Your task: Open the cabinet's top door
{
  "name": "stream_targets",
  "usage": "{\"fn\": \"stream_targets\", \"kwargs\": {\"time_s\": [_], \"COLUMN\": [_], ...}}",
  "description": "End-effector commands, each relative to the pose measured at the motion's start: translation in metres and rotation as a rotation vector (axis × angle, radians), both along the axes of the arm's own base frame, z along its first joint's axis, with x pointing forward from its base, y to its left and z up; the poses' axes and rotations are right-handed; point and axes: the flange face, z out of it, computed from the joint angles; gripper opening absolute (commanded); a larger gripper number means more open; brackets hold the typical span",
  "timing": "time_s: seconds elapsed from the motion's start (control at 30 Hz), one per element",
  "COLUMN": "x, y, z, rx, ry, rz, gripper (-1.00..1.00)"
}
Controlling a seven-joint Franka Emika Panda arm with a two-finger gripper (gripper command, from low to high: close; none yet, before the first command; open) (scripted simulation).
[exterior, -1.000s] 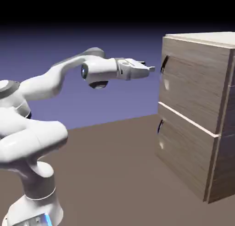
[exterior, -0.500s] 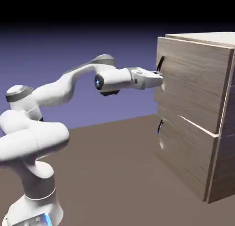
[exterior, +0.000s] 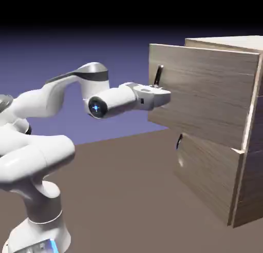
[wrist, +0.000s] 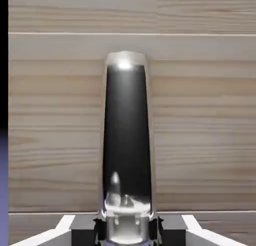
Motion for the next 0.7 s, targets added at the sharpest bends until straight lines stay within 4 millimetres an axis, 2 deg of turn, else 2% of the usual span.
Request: {"fn": "stream_targets", "kwargs": {"time_s": [0.0,0.27,0.67], "x": [-0.004,-0.033,-0.063], "y": [-0.006,-0.050,-0.121], "z": [0.000,0.000,0.000], "rx": [0.000,0.000,0.000], "ry": [0.000,0.000,0.000], "rz": [0.019,0.166,0.381], "gripper": [-1.00,-1.00,-1.00]}}
